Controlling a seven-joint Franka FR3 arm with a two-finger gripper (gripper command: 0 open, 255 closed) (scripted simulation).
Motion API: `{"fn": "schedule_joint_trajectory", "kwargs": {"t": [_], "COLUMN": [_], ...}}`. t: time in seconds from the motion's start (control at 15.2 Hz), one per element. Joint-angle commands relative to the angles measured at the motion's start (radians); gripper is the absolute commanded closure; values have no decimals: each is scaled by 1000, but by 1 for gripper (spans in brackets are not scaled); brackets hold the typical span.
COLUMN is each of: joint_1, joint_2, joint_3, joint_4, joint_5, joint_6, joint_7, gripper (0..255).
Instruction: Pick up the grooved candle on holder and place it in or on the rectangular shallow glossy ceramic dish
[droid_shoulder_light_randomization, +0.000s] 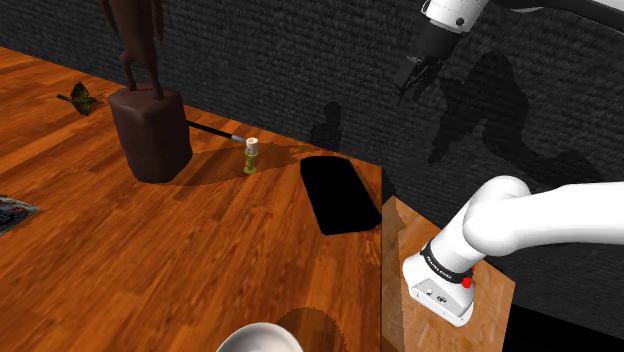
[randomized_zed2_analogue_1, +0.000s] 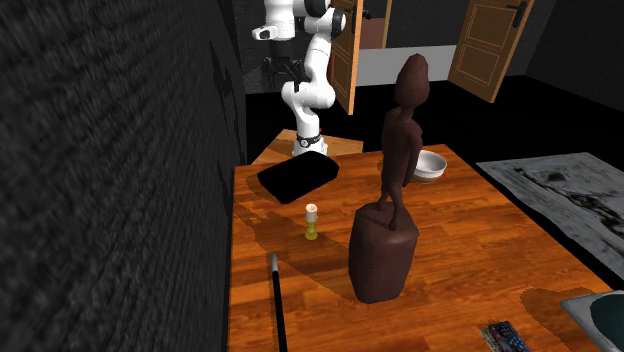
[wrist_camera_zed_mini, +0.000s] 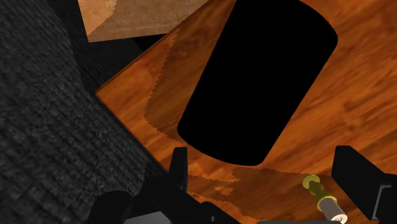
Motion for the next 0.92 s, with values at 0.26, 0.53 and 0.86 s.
{"fn": "schedule_joint_trajectory", "kwargs": {"t": [0.26, 0.53, 0.86], "joint_1": [12, 21, 30], "joint_2": [115, 242, 416], "joint_3": [47, 93, 147], "joint_4": [5, 31, 92], "joint_5": [18, 27, 20], "joint_6": [99, 189, 287], "joint_7": [34, 70, 119], "gripper": [0, 0, 0]}}
